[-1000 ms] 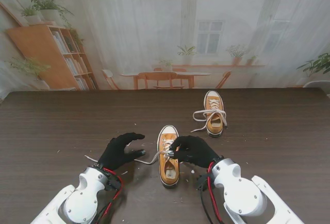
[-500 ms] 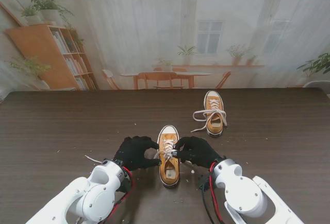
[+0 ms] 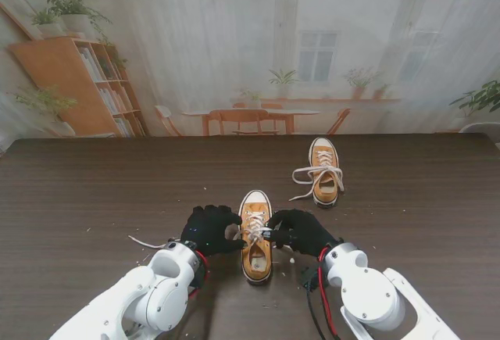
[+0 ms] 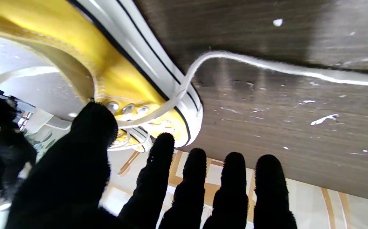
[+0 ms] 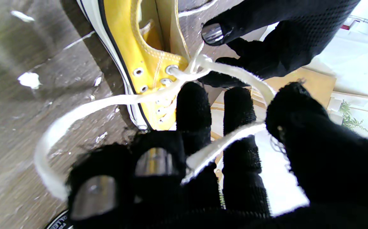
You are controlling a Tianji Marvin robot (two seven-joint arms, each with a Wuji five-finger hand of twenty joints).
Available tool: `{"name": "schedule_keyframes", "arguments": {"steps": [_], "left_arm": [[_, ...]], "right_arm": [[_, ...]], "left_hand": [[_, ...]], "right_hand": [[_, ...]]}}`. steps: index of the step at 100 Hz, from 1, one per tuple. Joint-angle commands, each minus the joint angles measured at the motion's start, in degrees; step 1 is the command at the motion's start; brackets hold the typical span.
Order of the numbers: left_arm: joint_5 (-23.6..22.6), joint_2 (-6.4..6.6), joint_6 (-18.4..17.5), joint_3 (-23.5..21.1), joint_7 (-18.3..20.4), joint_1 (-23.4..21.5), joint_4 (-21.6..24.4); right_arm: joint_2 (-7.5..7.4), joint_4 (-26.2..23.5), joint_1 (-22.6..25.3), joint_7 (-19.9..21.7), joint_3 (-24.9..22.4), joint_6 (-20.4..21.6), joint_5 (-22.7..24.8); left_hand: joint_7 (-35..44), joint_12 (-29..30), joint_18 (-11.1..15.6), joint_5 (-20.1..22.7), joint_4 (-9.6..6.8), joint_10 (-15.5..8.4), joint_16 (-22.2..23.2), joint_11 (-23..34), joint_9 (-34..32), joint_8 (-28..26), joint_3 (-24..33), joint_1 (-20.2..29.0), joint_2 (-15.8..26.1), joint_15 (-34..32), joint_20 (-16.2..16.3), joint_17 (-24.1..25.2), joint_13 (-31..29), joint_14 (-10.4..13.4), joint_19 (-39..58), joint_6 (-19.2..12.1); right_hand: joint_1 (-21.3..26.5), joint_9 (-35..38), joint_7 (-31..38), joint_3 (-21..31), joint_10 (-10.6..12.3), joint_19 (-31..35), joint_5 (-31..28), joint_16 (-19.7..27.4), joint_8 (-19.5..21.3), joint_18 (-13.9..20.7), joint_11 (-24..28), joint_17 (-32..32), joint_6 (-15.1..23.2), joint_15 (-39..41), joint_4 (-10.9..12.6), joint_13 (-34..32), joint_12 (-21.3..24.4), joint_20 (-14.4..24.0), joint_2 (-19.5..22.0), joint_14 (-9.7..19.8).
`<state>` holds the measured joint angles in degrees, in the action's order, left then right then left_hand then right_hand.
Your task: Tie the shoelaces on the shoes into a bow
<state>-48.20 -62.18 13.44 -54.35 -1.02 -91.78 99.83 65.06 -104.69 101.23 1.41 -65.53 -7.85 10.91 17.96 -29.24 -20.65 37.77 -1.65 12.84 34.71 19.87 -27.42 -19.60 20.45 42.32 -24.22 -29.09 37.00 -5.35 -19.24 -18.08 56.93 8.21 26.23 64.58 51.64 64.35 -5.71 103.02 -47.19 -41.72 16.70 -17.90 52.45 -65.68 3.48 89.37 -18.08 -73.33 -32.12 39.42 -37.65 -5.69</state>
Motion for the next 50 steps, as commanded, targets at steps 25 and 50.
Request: {"name": "schedule_keyframes", "arguments": {"steps": [25,50], "left_arm": [[3.46,-1.26,-0.47,2.99,-2.18,4.53,-5.94],[5.84,-2.86,-2.45,5.0,-8.34,6.06,-9.31]], "right_arm": [[-0.06,0.01,1.05,0.74,-0.44,-0.19,0.0],[-0.15,-0.16,1.41,1.06,-0.66,-0.52,0.08]], "left_hand": [[3.2,-1.61,0.37,0.95,-0.76,0.71,0.49,1.44,-1.25,-2.8,0.25,-0.53,-1.09,-2.37,-0.23,-1.2,-1.83,-0.1,2.89,0.27],[9.05,-2.16,-0.47,1.97,1.25,-0.11,0.49,3.19,-4.0,-4.12,7.8,0.13,-4.27,-4.09,-1.22,-2.57,-3.8,-0.03,5.08,-2.98]], "right_hand": [[0.77,-0.48,1.07,-0.09,0.86,15.13,1.38,0.18,-1.11,3.76,1.18,-2.33,1.64,1.76,1.4,-1.77,-0.34,0.91,-1.21,1.28],[0.63,-0.27,1.28,0.09,0.79,15.11,1.01,0.17,-1.25,3.76,1.13,-2.33,1.62,1.76,1.29,-1.77,-0.35,0.96,-1.24,1.28]]}}
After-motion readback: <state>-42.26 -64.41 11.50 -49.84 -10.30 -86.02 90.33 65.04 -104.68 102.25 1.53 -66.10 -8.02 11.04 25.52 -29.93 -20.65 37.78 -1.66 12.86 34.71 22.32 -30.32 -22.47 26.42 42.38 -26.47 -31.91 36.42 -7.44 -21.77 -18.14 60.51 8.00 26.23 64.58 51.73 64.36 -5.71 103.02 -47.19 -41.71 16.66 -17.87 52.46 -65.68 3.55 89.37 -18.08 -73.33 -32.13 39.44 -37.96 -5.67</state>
